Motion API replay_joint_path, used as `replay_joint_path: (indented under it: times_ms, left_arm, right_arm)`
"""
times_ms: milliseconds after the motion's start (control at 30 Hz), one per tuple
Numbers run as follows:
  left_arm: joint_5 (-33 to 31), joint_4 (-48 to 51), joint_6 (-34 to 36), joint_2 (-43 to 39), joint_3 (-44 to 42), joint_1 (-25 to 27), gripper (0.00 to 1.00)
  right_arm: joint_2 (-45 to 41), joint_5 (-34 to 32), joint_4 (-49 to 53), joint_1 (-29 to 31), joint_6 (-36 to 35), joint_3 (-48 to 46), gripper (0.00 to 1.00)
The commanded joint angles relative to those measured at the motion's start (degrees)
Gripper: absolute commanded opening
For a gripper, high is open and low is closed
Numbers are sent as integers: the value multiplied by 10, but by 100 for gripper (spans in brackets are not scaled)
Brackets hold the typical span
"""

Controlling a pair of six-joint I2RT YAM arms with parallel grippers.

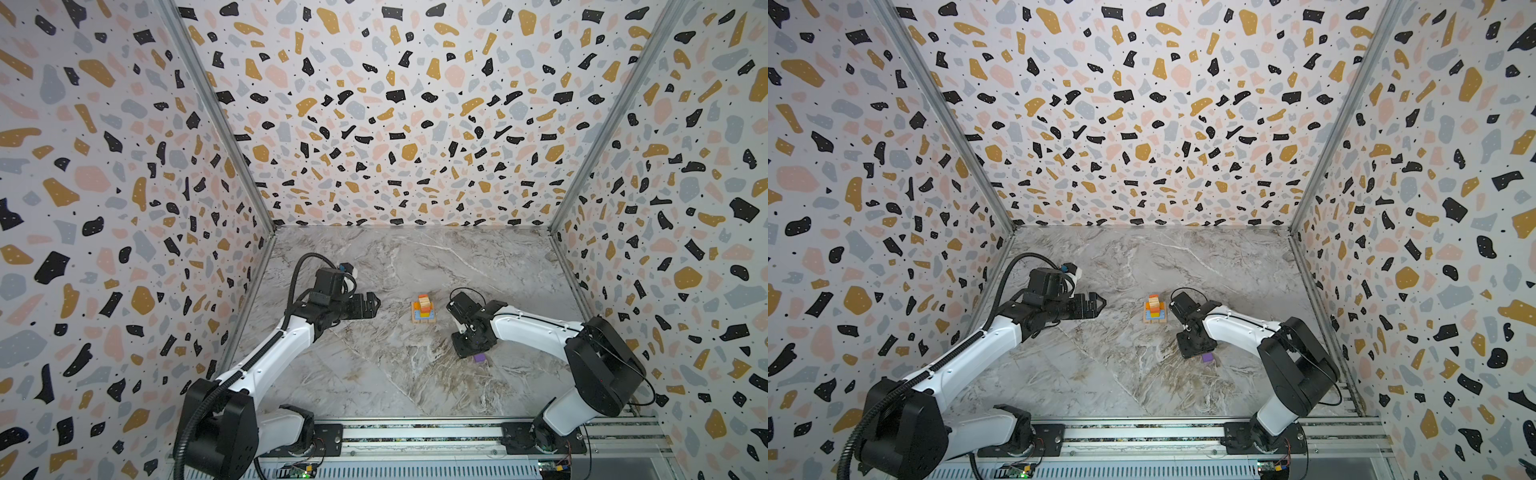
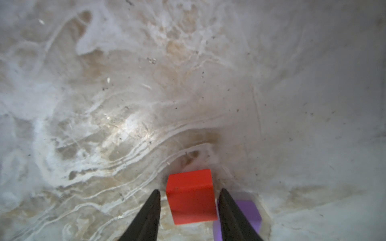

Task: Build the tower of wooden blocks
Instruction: 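Lower the right gripper and close it on the red cube, then lift the red cube and carry it over the stack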

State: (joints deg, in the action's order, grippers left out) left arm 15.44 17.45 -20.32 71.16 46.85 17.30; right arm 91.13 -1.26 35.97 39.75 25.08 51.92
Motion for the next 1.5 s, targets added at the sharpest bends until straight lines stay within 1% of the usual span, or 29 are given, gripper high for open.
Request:
replay_joint_path:
  times_ms: [0,400,633,700,867,1167,1467]
  left_arm:
    - [-5,-15,4,1,-5,-1,100]
    - [-5,-14,4,1,-6,-1,100]
    - [-5,-14,3,0,-6,-1,100]
    - [-5,-14,3,0,-5,-1,100]
    - [-3,-14,3,0,-5,-1,100]
    - [0,-13,3,2,-6,-1,100]
    - [4,-13,2,-1,-8,-1,100]
  right_arm:
    - [-9,-7,14,-1,1,5,45]
    - [-14,-20,23,0,7,10,40]
    - [-27,-31,51,1,19,40,30]
    - [-29,-33,62,1,22,51,30]
    - [-22,-28,101,2,33,93,27]
    - [-5,-26,157,5,44,190,27]
    - [43,-25,201,11,47,302,28]
